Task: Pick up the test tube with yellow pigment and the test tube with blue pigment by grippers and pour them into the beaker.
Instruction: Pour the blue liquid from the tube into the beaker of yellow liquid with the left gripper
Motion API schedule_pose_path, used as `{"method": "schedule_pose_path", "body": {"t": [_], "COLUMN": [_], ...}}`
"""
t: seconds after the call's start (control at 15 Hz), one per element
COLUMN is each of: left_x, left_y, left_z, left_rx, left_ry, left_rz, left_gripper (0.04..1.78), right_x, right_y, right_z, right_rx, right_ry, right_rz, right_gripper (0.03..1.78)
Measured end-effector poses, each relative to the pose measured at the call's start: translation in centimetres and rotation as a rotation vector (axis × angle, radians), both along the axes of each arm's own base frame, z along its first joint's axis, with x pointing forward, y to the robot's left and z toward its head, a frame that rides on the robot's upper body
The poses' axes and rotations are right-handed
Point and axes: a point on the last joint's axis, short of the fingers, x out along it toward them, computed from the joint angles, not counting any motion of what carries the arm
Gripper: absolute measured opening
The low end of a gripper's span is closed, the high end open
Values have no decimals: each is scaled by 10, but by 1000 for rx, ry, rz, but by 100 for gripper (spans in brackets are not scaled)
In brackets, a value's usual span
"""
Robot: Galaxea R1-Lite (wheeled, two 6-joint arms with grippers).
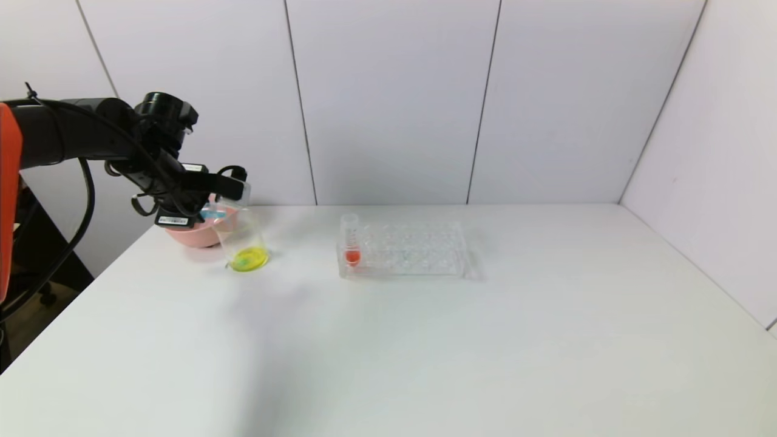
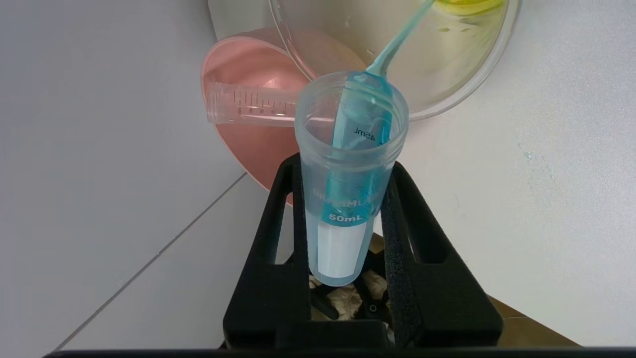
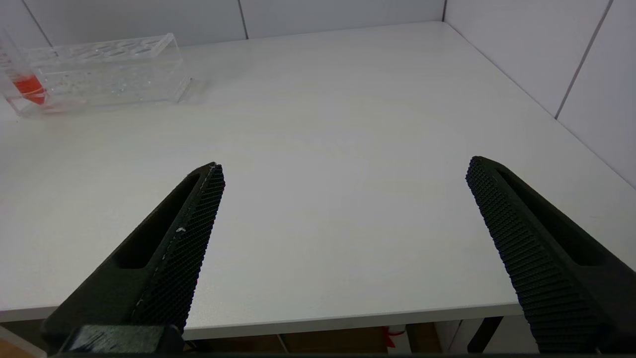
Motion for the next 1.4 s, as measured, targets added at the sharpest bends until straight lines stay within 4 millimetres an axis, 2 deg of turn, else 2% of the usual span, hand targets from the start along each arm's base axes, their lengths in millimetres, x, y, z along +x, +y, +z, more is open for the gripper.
{"method": "schedule_pose_path", "body": {"t": [1.13, 1.4], "left_x": [1, 2], "left_y": [-7, -15], "left_z": [1, 2], "left_rx": [44, 83], "left_ry": [-16, -32], "left_rz": [26, 41], "left_gripper": [44, 44], "right_x": [0, 0], "right_y": [0, 0], "right_z": [0, 0], "right_rx": [0, 0], "right_ry": [0, 0], "right_rz": [0, 0], "right_gripper": [177, 177]}}
